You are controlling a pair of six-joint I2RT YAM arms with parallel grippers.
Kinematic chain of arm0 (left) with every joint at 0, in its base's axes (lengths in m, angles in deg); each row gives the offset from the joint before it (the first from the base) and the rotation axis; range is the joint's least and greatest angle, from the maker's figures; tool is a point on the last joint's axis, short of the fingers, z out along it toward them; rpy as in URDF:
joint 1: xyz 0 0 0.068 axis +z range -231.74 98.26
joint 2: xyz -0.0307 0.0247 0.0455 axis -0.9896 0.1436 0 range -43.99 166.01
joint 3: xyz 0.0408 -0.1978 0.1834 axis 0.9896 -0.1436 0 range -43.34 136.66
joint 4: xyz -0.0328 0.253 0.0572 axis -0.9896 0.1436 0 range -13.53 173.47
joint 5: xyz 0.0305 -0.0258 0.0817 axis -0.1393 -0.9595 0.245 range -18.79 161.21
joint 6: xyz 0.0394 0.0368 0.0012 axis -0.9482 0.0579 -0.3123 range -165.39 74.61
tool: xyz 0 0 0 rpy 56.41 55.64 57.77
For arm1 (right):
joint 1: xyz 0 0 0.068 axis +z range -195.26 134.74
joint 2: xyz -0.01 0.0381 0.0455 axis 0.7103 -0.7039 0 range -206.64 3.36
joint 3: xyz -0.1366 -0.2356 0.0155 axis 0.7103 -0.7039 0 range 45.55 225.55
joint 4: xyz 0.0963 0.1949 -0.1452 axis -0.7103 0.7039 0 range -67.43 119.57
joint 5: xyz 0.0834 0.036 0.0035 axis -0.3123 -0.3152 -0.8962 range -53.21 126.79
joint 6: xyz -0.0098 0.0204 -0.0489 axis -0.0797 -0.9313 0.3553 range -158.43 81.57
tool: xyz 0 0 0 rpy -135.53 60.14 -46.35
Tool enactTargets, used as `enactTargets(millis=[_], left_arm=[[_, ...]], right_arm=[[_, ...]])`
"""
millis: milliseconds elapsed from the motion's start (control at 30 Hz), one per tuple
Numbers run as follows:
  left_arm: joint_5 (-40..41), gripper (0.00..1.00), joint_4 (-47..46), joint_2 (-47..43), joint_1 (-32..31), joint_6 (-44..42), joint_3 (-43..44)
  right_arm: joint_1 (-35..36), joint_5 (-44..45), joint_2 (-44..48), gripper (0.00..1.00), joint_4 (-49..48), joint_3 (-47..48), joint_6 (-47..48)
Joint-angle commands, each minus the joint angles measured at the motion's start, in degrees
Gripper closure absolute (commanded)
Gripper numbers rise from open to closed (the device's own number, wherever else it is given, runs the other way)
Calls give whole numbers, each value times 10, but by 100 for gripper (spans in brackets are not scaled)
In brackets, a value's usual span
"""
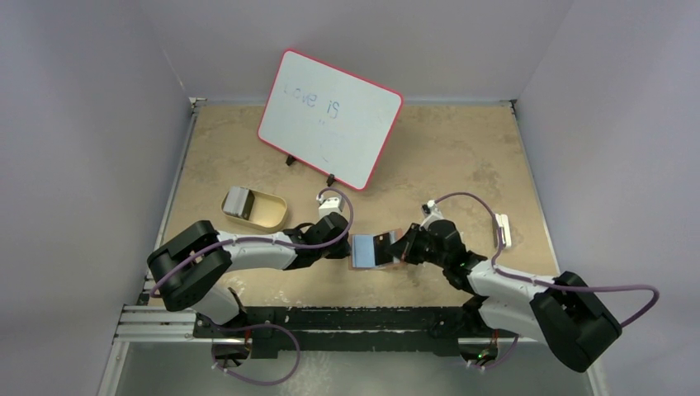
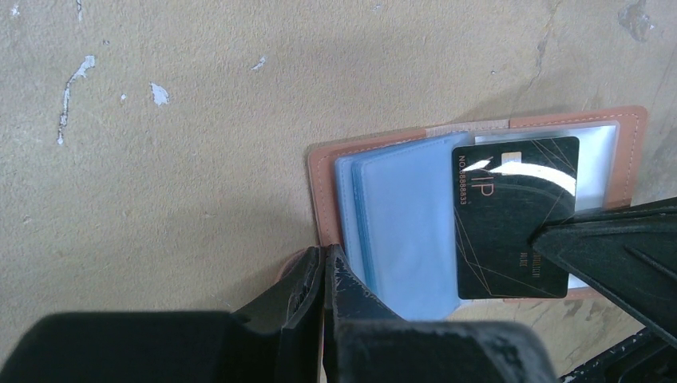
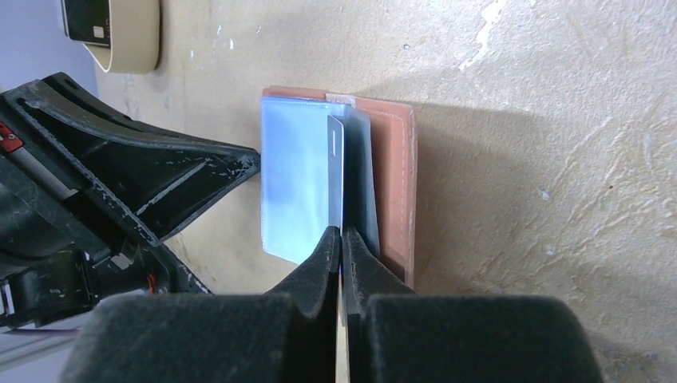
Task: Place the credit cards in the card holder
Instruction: Insert the credit card into the card holder.
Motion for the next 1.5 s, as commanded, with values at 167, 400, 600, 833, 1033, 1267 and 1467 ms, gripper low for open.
enactTargets(millis=[167, 400, 600, 833, 1033, 1267, 1467], left_arm=[[-20, 100, 25, 29, -3, 12, -31], [-12, 100, 30, 21, -3, 10, -33], [-2, 100, 39, 20, -2, 10, -38], [-5, 100, 31, 25, -3, 11, -38], [-4, 100, 30, 26, -3, 12, -44], [-8, 100, 26, 29, -3, 13, -44], [-12, 100, 32, 28, -4, 7, -41]], right_arm=[[1, -8, -34, 100, -55, -13, -22], [1, -8, -42, 100, -46, -12, -21], [1, 21, 59, 100, 56, 6, -12], [1, 13, 10, 100, 10, -8, -5], [1, 13, -22, 100, -29, -12, -6], [1, 15, -20, 100, -37, -11, -5], [1, 8, -50, 100, -47, -15, -31]])
